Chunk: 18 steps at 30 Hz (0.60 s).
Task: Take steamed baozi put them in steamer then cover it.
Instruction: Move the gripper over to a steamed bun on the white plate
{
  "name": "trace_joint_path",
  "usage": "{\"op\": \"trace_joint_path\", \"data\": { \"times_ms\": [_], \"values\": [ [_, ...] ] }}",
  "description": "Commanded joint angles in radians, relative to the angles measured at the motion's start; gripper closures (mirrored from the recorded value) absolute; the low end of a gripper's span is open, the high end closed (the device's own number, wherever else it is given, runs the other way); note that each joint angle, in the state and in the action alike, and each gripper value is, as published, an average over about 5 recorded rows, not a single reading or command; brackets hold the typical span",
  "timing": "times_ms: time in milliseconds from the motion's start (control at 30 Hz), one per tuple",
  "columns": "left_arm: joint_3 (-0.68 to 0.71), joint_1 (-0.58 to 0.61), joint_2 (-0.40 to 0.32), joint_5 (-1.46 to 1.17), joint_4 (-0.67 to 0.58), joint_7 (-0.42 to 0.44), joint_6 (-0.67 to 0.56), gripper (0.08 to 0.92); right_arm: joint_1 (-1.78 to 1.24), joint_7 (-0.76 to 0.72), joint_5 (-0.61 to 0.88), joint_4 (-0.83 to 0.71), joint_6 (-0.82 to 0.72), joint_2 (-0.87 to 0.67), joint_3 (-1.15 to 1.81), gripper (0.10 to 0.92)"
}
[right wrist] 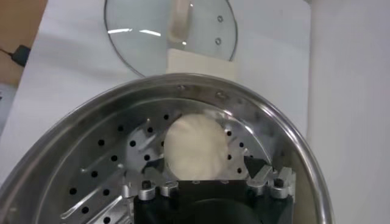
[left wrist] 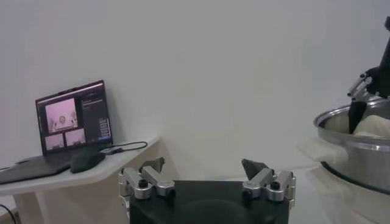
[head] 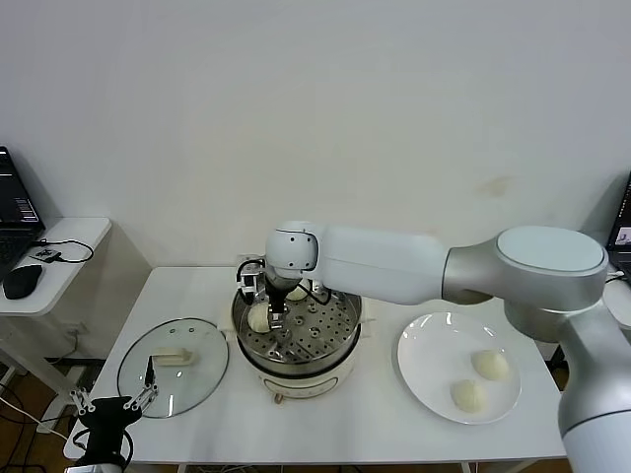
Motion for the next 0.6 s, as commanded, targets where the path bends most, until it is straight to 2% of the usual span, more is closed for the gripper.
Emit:
{"op": "trace_joint_path", "data": {
  "times_ms": [33, 333, 600],
  "values": [
    [-0.001, 0.000, 0.002, 0.000, -0.004, 0.001, 0.001, 0.177, 0.107, -0.119, -0.037, 0.062, 0.024, -0.094, 0.004, 0.203],
    [0.007, 0.003, 0.008, 0.002, -0.009, 0.005, 0.004, 0.177, 0.295, -0.353, -0.186, 0.348, 0.203, -0.518, -0.040, 0.203],
    [0.018, 0.007, 0.016, 0.010, -0.002, 0.007, 0.005, 0.177, 0.154, -0.391, -0.410, 0.514, 0.324, -0.914, -0.036, 0.203]
  ]
}}
